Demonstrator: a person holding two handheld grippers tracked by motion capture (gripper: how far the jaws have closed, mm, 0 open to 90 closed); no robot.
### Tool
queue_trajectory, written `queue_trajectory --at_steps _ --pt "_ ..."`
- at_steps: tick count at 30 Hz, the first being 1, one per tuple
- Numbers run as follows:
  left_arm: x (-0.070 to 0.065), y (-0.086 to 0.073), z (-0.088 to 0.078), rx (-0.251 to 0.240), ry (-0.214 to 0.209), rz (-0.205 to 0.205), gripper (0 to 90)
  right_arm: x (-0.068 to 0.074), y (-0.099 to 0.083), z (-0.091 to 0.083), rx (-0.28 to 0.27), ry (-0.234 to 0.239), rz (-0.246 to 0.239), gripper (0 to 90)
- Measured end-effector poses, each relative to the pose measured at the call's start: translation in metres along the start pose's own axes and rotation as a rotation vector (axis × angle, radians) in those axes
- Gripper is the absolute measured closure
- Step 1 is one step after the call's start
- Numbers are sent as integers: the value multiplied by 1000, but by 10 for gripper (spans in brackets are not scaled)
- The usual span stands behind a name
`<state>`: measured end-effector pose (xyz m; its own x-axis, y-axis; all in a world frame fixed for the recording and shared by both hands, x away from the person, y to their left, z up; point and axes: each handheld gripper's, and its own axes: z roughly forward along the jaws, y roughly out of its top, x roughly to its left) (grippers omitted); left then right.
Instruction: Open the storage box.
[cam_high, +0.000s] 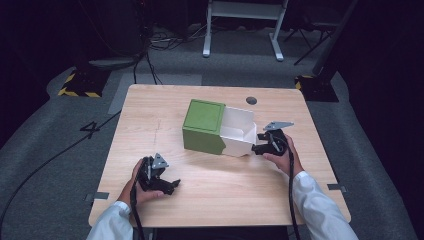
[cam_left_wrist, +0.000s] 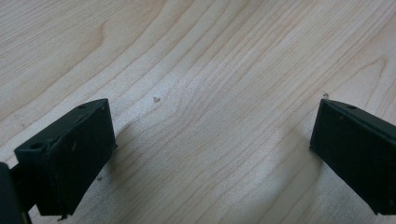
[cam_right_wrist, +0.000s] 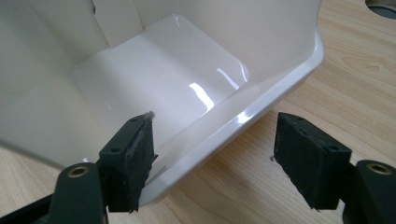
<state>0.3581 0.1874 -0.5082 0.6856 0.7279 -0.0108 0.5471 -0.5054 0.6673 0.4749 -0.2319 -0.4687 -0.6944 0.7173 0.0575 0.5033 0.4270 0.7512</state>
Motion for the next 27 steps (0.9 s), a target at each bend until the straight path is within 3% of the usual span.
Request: queue_trajectory --at_steps 12,27 --pt "0 0 0 0 0 1 2 -1 5 -31 -82 24 -25 274" --pt "0 0 0 0 0 0 2 3 -3 -50 -78 8 -67 267"
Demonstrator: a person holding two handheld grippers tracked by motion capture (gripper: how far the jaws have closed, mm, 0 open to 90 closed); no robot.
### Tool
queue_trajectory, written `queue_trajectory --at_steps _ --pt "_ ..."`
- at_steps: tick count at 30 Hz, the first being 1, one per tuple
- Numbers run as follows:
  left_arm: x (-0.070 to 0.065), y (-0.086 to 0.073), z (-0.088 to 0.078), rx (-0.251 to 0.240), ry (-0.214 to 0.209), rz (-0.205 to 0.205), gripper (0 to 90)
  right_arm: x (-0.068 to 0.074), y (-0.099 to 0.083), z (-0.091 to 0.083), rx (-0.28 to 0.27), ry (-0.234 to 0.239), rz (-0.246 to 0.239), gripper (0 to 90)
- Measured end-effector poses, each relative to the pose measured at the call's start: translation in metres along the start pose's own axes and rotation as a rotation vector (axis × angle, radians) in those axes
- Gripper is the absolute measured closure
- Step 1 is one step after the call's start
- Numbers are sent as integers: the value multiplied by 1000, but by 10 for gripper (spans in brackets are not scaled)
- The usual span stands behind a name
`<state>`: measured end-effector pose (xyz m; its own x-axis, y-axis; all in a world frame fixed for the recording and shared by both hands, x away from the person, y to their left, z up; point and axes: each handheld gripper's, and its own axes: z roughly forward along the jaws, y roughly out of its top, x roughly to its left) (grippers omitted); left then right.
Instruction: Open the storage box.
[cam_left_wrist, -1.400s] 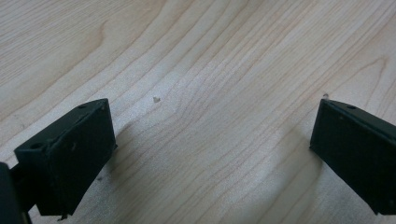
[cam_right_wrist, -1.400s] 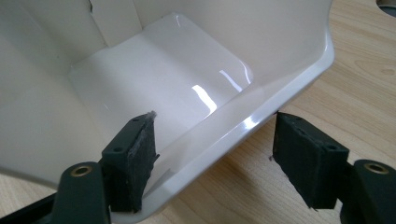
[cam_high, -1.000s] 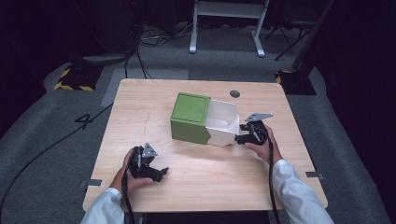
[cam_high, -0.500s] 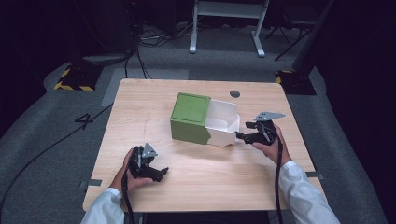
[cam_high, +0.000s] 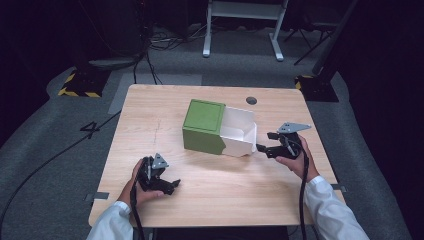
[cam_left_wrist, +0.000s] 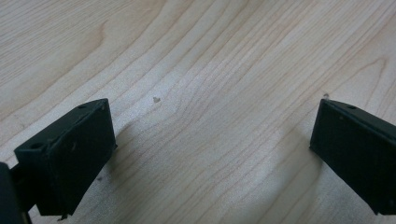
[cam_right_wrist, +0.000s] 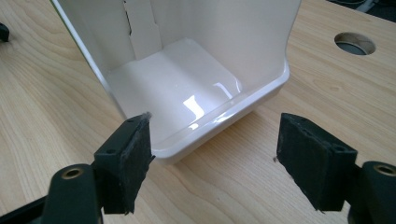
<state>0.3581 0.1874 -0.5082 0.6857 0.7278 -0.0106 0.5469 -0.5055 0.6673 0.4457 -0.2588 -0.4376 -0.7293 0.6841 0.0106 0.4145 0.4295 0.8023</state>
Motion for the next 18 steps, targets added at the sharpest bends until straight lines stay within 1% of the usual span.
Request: queue_trajectory --at_steps 3,6,10,13,18 --pt "0 0 0 0 0 0 2 0 -4 -4 1 2 -11 259" --pt "0 0 0 0 0 0 2 1 -7 -8 7 -8 -18 252" --pt "0 0 0 0 1 1 2 1 -13 -16 25 -37 -55 240" --pt "0 0 0 0 0 0 2 0 -17 -19 30 -43 -54 238" --pt "0 0 0 0 0 0 2 1 -25 -23 55 -55 -73 238"
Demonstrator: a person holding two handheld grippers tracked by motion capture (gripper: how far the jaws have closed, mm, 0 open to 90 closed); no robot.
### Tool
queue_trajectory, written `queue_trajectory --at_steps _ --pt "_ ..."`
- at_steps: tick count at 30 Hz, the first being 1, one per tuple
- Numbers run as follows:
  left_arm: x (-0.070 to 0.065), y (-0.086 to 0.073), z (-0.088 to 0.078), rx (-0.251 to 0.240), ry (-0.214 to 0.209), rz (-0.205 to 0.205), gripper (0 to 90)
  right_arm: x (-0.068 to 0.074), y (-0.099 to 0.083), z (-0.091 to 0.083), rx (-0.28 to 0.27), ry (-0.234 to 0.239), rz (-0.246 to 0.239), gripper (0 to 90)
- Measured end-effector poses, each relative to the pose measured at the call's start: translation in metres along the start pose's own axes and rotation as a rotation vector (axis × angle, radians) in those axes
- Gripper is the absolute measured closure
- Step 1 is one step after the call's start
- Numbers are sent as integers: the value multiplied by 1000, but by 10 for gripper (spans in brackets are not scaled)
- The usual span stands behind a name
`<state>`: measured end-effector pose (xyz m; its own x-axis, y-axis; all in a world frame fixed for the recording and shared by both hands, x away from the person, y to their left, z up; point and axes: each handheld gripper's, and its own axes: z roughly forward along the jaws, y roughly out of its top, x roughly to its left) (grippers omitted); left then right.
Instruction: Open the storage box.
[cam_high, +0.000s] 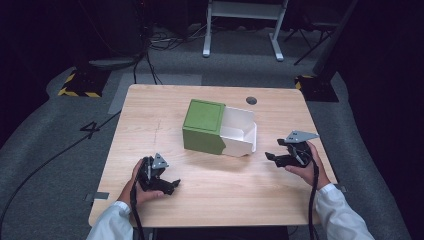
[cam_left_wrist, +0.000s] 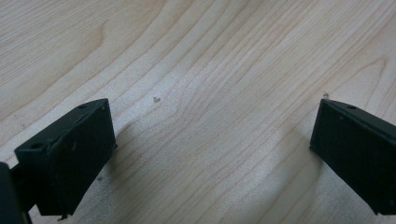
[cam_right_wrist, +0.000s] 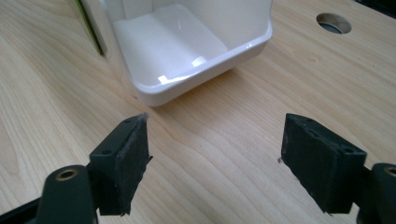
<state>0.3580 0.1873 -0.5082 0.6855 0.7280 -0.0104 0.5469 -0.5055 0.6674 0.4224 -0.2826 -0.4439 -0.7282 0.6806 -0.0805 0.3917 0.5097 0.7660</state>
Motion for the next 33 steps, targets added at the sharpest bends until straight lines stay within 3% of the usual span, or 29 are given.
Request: queue_trajectory --at_steps 13,33 --pt "0 0 0 0 1 1 2 2 -28 -8 58 -14 -23 235" --pt "0 0 0 0 0 1 2 -9 -77 -34 101 -54 42 225"
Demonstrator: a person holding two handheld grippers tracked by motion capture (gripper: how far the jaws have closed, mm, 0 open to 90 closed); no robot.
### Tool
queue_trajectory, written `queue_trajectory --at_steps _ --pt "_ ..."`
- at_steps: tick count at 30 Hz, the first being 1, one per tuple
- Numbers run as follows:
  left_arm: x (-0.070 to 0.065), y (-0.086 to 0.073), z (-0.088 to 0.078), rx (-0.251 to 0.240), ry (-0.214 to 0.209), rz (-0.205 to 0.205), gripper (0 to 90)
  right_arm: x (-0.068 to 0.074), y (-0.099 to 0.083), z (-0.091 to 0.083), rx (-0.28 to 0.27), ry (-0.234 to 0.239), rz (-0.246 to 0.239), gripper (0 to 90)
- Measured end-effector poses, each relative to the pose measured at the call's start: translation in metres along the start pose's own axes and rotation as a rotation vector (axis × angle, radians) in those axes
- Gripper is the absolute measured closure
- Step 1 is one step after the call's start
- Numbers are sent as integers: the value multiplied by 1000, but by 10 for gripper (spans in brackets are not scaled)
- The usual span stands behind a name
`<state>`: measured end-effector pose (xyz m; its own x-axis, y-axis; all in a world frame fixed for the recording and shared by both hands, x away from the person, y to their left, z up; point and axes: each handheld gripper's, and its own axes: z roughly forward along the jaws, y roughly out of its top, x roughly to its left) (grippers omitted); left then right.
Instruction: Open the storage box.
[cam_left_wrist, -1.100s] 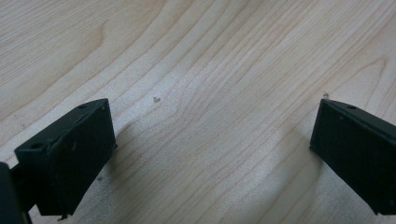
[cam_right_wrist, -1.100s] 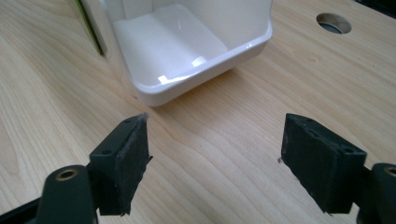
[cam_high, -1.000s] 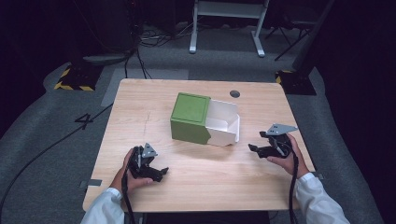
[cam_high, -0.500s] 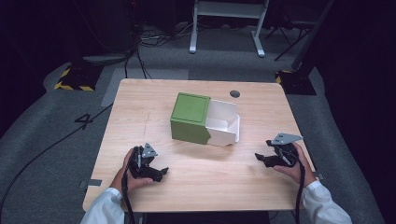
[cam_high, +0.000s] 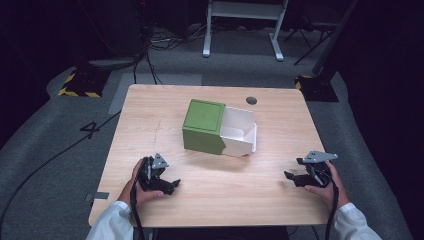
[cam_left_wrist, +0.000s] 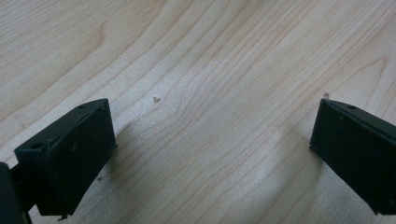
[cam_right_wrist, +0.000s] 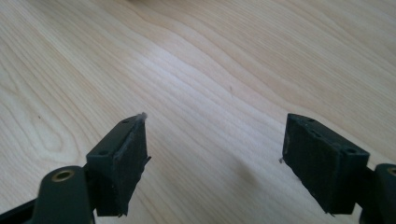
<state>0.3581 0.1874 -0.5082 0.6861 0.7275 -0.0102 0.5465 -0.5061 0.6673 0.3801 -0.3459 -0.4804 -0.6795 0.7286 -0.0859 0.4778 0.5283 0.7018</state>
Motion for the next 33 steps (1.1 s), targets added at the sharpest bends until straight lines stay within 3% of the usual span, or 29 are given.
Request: queue_trajectory --at_steps 11,14,19,33 --pt "0 0 0 1 3 -2 1 -11 -30 -9 -12 13 90 225" --pt "0 0 0 1 3 -2 1 -12 -37 -8 2 2 92 217" --pt "0 1 0 1 3 -2 1 -12 -51 -11 -61 -6 115 211" --pt "0 1 0 1 2 -3 1 -11 -52 -13 -63 -11 121 211"
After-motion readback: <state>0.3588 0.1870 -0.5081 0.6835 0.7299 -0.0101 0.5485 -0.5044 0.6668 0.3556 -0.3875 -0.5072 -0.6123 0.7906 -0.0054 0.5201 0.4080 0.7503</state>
